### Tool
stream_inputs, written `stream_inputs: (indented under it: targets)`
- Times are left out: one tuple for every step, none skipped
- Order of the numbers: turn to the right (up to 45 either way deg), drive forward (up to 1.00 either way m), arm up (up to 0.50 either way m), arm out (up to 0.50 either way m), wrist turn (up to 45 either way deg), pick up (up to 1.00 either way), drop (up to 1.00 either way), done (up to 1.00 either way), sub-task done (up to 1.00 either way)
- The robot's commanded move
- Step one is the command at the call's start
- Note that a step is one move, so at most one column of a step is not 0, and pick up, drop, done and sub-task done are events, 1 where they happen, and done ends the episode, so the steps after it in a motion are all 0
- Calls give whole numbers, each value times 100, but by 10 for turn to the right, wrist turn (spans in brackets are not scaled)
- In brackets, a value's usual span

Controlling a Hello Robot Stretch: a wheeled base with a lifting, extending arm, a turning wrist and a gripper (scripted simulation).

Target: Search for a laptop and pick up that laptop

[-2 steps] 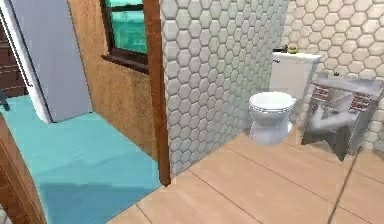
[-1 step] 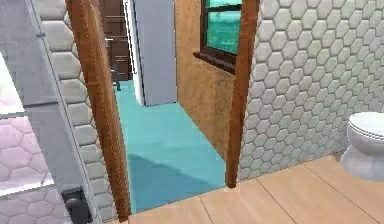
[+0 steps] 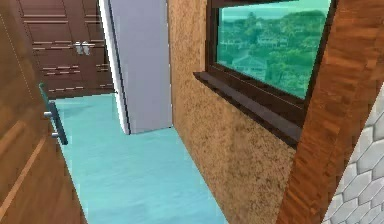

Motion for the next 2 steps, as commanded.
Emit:
stream_inputs:
  targets:
    - [-120,0,0,0,0,0,0,0,0]
    - [0,100,0,0,0,0,0,0,0]
